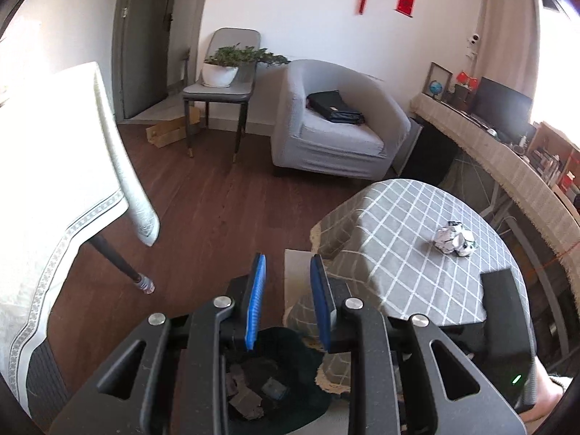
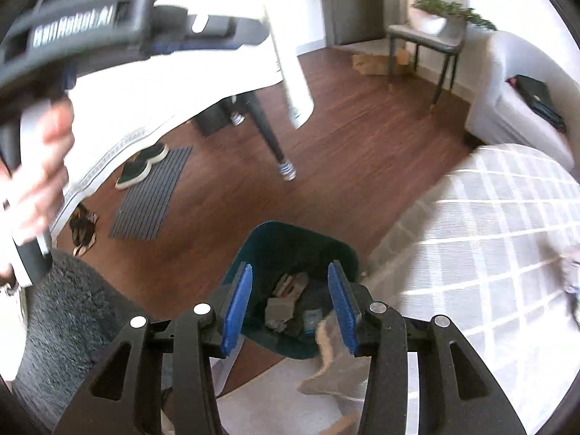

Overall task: Collect trash
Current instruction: 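Move both open grippers back over the table toward the paper and bag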

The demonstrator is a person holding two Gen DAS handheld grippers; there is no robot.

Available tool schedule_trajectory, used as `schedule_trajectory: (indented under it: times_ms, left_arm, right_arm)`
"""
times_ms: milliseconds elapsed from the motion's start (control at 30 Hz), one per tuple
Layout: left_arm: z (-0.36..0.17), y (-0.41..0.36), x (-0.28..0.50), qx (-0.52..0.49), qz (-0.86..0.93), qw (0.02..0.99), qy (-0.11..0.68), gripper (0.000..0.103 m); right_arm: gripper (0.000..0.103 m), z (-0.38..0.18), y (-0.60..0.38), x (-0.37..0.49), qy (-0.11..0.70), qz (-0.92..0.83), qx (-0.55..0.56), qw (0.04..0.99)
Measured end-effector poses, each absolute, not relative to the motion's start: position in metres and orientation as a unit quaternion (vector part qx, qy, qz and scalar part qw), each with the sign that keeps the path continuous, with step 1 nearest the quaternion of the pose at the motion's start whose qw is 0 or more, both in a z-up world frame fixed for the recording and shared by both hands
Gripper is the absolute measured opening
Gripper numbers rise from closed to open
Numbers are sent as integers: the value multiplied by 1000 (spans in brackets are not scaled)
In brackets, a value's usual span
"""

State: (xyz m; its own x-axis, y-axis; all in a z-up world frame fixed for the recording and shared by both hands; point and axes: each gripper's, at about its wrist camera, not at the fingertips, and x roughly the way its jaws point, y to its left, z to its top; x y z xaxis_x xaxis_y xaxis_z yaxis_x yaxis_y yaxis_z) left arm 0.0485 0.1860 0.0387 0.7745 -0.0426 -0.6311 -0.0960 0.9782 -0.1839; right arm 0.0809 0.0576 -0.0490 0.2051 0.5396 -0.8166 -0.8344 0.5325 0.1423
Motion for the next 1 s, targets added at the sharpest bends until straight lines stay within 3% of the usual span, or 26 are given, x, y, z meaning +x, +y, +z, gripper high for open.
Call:
schedule_trajectory:
  times_ms: [100,600,1000]
  left_arm:
    - [38,167,56,-92,4,936,339,28]
    - [23,84,107,-53,-57,937,341,55]
    - [1,20,159,-23,-104,929,354,76]
  right_arm:
    - [44,-43,34,95,433,427,-160,778]
    - [44,-32,-86,157,420,290,-113,852]
    - [72,-28,-167,186,417,226,-72,877]
